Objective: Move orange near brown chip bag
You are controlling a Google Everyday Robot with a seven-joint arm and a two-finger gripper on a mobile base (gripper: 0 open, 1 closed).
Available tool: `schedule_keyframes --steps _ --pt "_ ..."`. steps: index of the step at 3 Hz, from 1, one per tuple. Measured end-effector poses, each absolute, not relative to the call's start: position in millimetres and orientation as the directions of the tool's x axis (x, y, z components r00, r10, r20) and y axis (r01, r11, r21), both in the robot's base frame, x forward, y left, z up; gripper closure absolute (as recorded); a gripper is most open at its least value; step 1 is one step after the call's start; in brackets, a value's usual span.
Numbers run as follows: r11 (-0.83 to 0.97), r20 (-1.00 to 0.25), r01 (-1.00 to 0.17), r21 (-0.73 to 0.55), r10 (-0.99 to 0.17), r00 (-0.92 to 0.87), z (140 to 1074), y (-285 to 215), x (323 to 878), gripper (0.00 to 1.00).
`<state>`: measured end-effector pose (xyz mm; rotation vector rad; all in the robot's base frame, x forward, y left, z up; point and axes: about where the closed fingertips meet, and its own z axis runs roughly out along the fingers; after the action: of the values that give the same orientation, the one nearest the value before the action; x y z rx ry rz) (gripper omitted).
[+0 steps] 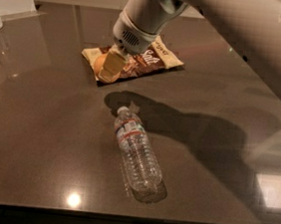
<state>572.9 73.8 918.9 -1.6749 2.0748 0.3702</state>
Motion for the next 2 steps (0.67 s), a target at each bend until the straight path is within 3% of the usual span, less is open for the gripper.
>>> schedule_keyframes --steps 2 --pt "0.348 -0.48 -0.937 -0.041 -0.829 -0.287 902.0 -16.0 616.6 1.0"
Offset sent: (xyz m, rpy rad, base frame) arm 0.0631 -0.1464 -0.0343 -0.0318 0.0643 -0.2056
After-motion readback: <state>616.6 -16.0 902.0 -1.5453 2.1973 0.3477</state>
